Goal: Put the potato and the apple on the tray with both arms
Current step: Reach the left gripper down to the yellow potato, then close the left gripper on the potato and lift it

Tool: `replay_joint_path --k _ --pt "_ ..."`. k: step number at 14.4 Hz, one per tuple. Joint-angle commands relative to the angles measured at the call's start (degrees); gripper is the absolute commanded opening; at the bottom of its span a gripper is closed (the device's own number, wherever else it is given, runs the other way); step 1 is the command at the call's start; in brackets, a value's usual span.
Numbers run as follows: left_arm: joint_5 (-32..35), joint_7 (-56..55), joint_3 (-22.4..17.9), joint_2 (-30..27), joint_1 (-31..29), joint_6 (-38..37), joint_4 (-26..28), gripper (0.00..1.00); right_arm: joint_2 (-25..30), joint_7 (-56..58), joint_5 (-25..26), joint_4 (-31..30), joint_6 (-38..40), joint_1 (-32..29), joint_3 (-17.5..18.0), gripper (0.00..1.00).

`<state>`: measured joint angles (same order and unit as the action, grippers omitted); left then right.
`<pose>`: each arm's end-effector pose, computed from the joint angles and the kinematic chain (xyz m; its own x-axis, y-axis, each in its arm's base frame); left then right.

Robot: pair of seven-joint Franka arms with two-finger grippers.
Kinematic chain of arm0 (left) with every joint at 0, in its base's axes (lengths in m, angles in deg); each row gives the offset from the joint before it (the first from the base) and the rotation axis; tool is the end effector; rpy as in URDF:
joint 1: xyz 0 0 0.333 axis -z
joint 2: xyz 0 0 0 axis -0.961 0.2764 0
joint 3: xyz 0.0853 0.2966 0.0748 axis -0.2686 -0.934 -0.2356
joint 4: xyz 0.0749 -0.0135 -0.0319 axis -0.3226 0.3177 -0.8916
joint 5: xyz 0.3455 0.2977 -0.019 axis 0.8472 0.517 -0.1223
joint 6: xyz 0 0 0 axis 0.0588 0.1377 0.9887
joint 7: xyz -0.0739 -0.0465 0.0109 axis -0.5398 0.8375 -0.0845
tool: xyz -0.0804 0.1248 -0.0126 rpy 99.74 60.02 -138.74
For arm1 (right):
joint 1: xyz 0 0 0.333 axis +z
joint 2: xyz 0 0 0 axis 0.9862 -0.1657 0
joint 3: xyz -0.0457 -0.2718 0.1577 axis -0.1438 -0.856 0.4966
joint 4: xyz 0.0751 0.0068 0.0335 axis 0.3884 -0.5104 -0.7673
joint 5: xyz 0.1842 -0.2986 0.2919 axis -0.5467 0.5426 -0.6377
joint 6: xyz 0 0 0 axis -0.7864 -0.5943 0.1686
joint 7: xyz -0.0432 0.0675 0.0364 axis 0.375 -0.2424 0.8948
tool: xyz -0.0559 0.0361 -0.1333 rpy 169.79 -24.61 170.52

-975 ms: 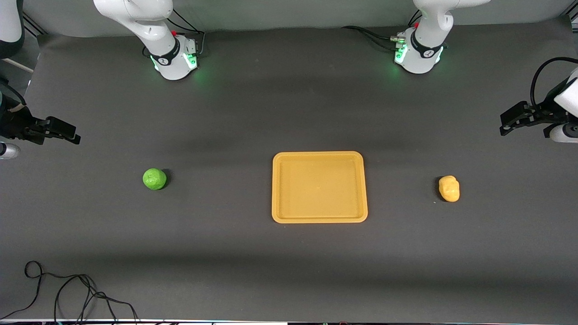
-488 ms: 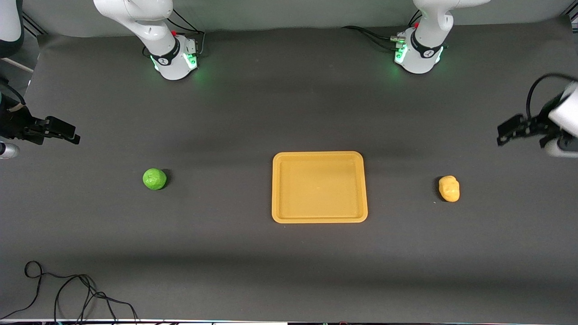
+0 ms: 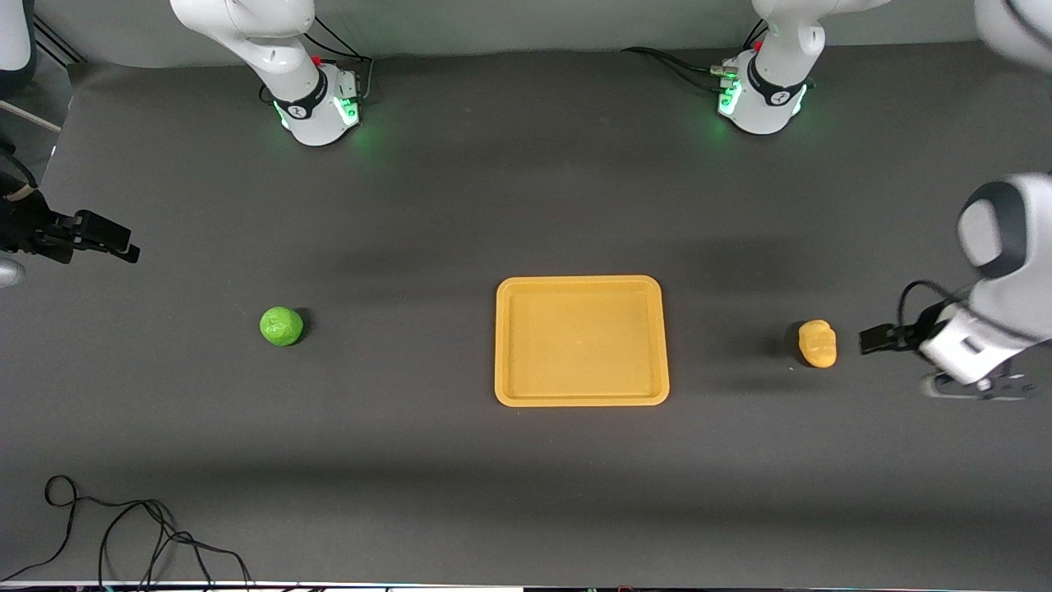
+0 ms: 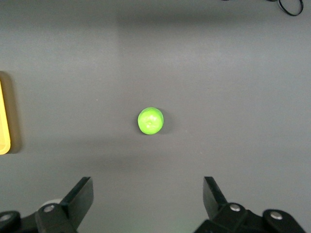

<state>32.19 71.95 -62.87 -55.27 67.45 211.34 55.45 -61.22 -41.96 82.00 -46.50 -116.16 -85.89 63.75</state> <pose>0.6942 0.0374 0.2692 0.9991 -0.0353 -0.0237 -0.0351 -0.9993 0.0083 0.6230 -0.0403 0.5577 0.9987 -0.0423 -0.0275 -0.0426 -0.9991 -0.0090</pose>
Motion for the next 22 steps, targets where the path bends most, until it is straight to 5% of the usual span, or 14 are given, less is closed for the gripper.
replay_joint_path --k 1,4,8,10,14,18,22 --pt "0.52 0.47 0.01 -2.04 0.08 13.34 12.62 1.0 -0.15 1.35 0.19 0.99 0.66 -0.29 0.05 1.0" --pt "0.61 0.38 0.01 0.68 0.09 26.36 19.94 1.0 -0.06 1.35 0.19 0.9 0.66 -0.29 0.05 1.0" --pt "0.61 0.56 0.01 3.67 0.17 29.29 20.21 0.95 0.03 1.35 0.19 0.9 0.66 -0.29 0.05 1.0" --pt "0.61 0.65 0.01 4.03 0.17 29.3 20.21 0.8 0.03 1.35 0.19 0.99 0.66 -0.29 0.05 1.0" --pt "0.61 -0.32 0.1 2.98 0.52 28.24 19.78 0.32 -0.14 1.35 0.19 0.99 0.66 -0.29 0.05 1.0" --pt "0.26 -1.46 0.62 -2.81 0.79 16.34 16.1 0.24 -0.23 1.35 0.19 0.99 0.57 -0.2 0.13 1.0" --pt "-0.44 -11.8 4.04 -4.94 4.29 -5.91 2.49 0.24 -0.32 1.35 0.19 0.9 0.57 -0.29 0.13 1.0"
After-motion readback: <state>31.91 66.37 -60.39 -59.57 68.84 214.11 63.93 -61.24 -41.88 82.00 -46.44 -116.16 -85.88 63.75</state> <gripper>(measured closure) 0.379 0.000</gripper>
